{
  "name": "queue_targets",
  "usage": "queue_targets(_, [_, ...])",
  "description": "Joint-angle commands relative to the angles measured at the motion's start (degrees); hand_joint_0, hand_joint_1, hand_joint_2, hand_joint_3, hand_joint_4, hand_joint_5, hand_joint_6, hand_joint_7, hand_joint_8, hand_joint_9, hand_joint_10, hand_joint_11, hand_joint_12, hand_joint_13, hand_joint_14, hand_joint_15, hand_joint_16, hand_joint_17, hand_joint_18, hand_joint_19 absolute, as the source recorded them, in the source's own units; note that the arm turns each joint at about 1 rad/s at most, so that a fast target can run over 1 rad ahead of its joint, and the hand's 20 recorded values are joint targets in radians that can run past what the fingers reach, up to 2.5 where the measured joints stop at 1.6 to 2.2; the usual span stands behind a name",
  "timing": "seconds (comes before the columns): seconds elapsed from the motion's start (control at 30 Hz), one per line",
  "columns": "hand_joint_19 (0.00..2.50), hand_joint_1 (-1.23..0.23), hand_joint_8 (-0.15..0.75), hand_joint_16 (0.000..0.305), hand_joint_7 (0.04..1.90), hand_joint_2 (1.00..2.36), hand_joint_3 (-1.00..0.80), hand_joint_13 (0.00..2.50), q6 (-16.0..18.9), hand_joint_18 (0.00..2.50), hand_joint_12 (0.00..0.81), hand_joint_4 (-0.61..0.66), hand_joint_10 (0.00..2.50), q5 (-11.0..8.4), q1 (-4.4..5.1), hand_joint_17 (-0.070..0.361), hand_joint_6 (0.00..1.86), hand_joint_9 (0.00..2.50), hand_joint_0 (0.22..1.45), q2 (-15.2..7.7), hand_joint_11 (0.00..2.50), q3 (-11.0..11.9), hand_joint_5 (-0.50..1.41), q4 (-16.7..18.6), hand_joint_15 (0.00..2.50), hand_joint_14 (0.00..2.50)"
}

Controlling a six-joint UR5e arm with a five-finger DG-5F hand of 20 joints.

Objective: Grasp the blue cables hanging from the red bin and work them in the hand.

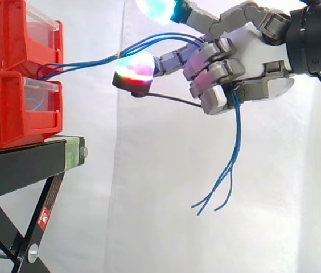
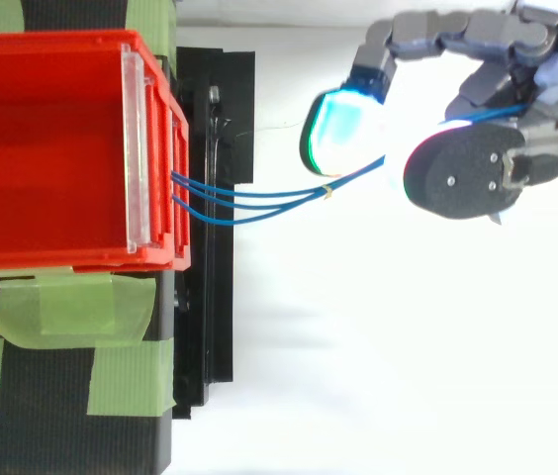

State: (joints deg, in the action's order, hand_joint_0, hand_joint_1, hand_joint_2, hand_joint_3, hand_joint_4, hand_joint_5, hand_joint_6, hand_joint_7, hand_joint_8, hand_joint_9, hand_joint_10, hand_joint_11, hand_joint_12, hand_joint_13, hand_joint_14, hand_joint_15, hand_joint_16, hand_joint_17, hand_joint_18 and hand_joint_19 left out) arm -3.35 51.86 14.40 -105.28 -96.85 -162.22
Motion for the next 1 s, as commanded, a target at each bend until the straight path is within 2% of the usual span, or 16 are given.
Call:
queue_targets(0.0, [0.64, -0.62, 0.615, 0.213, 1.23, 1.00, -1.00, 1.96, -5.00, 2.34, 0.681, 0.17, 2.50, -1.93, 0.28, 0.160, 0.34, 1.54, 0.82, -0.01, 2.50, 0.00, 0.09, 2.08, 1.86, 2.50])
queue_targets(0.03, [0.64, -0.62, 0.615, 0.213, 1.23, 1.00, -1.00, 1.96, -7.37, 2.34, 0.681, 0.16, 2.50, -2.11, 0.45, 0.160, 0.34, 1.54, 0.82, -0.01, 2.50, 0.00, 0.09, 3.14, 1.86, 2.50])
queue_targets(0.1, [0.64, -0.62, 0.615, 0.213, 1.24, 1.00, -0.99, 1.96, -8.78, 2.34, 0.681, 0.16, 2.50, -2.11, 0.71, 0.160, 0.34, 1.54, 0.82, -0.45, 2.50, 0.00, 0.09, 4.54, 1.86, 2.50])
queue_targets(0.13, [0.64, -0.62, 0.615, 0.213, 1.23, 1.00, -0.99, 1.96, -8.78, 2.34, 0.681, 0.16, 2.50, -2.11, 0.71, 0.160, 0.35, 1.54, 0.82, -0.45, 2.50, 0.00, 0.09, 4.54, 1.86, 2.50])
queue_targets(0.23, [0.64, -0.63, 0.615, 0.213, 1.23, 1.00, -0.97, 1.96, -9.48, 2.34, 0.681, 0.16, 2.50, -3.08, 1.59, 0.160, 0.35, 1.54, 0.83, -0.62, 2.50, 0.00, 0.09, 6.39, 1.86, 2.50])
queue_targets(0.37, [0.64, -0.63, 0.615, 0.213, 1.23, 1.00, -0.97, 1.96, -10.36, 2.34, 0.681, 0.16, 2.50, -4.66, 2.56, 0.160, 0.36, 1.54, 0.83, -2.65, 2.50, 0.00, 0.09, 7.71, 1.86, 2.50])
queue_targets(0.43, [0.64, -0.63, 0.615, 0.213, 1.23, 1.00, -0.97, 1.96, -9.75, 2.34, 0.681, 0.17, 2.50, -4.31, 3.09, 0.160, 0.36, 1.54, 0.83, -4.40, 2.50, 0.00, 0.09, 8.32, 1.86, 2.50])
queue_targets(0.57, [0.64, -0.62, 0.615, 0.213, 1.23, 1.00, -0.97, 1.96, -9.31, 2.34, 0.681, 0.17, 2.50, -2.81, 3.35, 0.160, 0.37, 1.54, 0.83, -4.40, 2.50, 0.00, 0.08, 8.32, 1.86, 2.50])
queue_targets(0.6, [0.64, -0.62, 0.615, 0.213, 1.22, 1.00, -0.97, 1.96, -9.04, 2.34, 0.681, 0.18, 2.50, -2.29, 3.53, 0.160, 0.37, 1.54, 0.83, -4.40, 2.50, 0.00, 0.09, 7.88, 1.86, 2.50])
queue_targets(0.63, [0.64, -0.62, 0.615, 0.213, 1.23, 1.00, -0.97, 1.96, -8.78, 2.34, 0.681, 0.18, 2.50, -0.97, 3.79, 0.160, 0.37, 1.54, 0.82, -4.14, 2.50, 0.00, 0.09, 5.95, 1.86, 2.50])
queue_targets(0.67, [0.64, -0.62, 0.615, 0.213, 1.23, 1.00, -0.98, 1.96, -8.78, 2.34, 0.681, 0.17, 2.50, -0.97, 3.79, 0.160, 0.37, 1.54, 0.82, -4.14, 2.50, 0.00, 0.09, 5.95, 1.86, 2.50])
queue_targets(0.77, [0.64, -0.62, 0.615, 0.213, 1.23, 1.00, -0.97, 1.96, -8.87, 2.34, 0.681, 0.17, 2.50, 0.97, 4.05, 0.160, 0.37, 1.54, 0.83, -3.26, 2.50, 0.00, 0.09, 1.64, 1.86, 2.50])
queue_targets(0.87, [0.64, -0.62, 0.615, 0.213, 1.23, 1.00, -0.97, 1.96, -9.04, 2.34, 0.681, 0.17, 2.50, 1.05, 4.41, 0.160, 0.39, 1.54, 0.83, -1.50, 2.50, 0.00, 0.09, -0.64, 1.86, 2.50])
queue_targets(0.97, [0.64, -0.63, 0.615, 0.213, 1.22, 1.00, -0.96, 1.96, -9.48, 2.34, 0.681, 0.17, 2.50, 0.88, 4.85, 0.160, 0.41, 1.54, 0.85, -0.27, 2.50, 0.00, 0.09, -0.91, 1.86, 2.50])
